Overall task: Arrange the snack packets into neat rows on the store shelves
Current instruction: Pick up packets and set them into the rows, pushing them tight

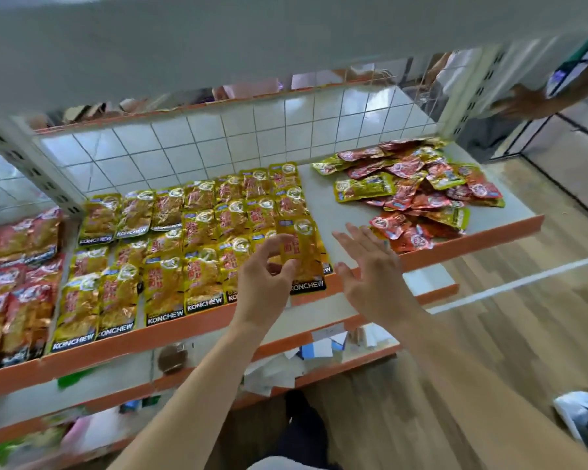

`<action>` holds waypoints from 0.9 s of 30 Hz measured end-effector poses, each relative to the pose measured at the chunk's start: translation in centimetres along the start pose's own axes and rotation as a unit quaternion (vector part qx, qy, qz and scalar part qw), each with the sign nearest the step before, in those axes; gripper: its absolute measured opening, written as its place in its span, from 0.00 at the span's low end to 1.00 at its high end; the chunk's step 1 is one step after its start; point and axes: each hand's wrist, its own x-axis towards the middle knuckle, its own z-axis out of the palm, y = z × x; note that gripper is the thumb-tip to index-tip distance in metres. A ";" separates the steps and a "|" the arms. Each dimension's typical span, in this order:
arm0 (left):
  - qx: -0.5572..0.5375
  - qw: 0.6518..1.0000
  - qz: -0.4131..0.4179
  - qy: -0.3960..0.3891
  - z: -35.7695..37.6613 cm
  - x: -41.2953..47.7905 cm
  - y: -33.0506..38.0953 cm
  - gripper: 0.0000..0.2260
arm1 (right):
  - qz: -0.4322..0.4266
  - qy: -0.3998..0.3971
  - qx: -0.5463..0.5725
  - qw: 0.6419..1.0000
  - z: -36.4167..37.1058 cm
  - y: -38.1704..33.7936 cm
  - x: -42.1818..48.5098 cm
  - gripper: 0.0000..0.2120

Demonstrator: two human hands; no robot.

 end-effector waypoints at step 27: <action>0.279 0.954 0.083 0.066 7.3 18.0 0.2 0.19 | -0.062 -0.171 -0.193 0.964 0.4 6.1 23.9 0.33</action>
